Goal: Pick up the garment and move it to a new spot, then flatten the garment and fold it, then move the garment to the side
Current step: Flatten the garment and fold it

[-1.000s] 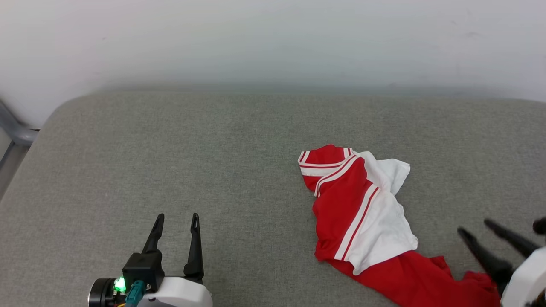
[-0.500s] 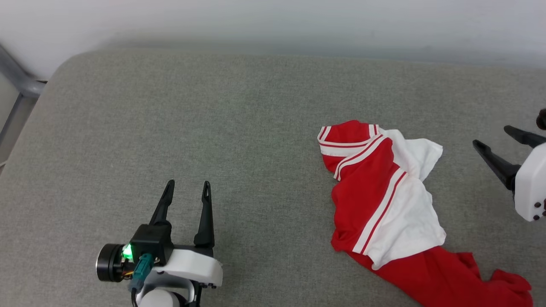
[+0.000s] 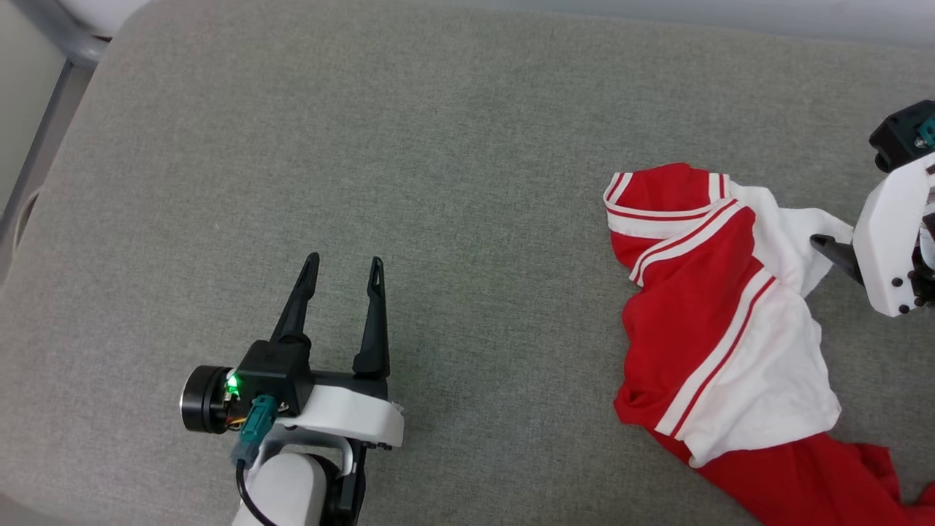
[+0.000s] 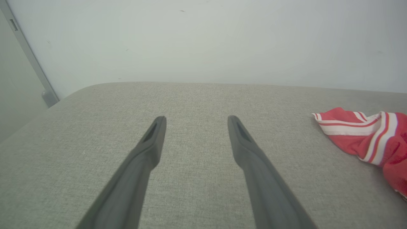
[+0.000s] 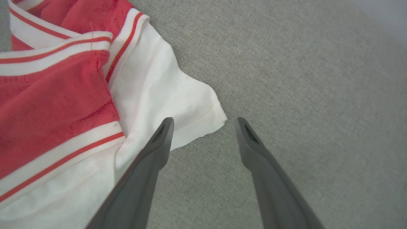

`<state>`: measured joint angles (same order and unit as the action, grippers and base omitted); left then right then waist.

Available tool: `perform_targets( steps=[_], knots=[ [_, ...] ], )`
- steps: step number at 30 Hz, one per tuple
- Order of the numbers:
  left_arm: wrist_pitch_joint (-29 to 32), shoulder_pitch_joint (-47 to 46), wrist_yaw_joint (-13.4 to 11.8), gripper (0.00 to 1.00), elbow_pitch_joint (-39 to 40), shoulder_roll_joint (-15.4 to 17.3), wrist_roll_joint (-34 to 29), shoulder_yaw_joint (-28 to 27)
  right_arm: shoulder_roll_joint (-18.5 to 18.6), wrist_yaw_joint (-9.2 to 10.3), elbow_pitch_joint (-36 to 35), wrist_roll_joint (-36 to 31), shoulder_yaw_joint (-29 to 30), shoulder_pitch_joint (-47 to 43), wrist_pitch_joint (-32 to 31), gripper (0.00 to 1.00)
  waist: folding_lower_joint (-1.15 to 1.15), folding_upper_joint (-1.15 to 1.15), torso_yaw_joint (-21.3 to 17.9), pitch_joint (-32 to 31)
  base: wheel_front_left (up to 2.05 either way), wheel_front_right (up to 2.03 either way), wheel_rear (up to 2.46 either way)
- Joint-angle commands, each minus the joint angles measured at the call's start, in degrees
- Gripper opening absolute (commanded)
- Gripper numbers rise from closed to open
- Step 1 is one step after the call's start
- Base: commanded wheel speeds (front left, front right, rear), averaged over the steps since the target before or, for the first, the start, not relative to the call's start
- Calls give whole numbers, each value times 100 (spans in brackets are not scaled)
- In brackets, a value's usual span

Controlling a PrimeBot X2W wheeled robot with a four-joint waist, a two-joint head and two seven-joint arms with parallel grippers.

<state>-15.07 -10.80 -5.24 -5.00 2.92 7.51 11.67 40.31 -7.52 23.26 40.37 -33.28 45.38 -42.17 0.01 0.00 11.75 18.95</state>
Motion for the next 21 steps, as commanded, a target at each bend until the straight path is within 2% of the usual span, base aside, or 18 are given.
perform_targets(
  steps=[1,9,10,17,21],
  knots=[
    [-15,-78,-33,100,42,-6,25,25,-50,6,130,-24,-58,106,19,100,-1,0,110,126,0,0,0],
    [-15,-143,-126,100,98,-6,67,112,-291,4,1159,93,-706,-72,135,100,-1,0,196,260,0,0,0],
    [-15,-102,-140,100,71,-6,46,60,-279,4,1186,262,-835,-89,438,0,-1,0,129,217,0,0,0],
    [-15,19,-101,100,0,-6,7,-22,242,8,894,660,-767,-77,1472,0,-1,0,-105,-143,0,0,0],
    [-15,166,-95,100,-14,-5,-22,-64,584,7,757,942,-691,-478,1868,0,-1,0,-253,-379,0,0,0]
  ],
)
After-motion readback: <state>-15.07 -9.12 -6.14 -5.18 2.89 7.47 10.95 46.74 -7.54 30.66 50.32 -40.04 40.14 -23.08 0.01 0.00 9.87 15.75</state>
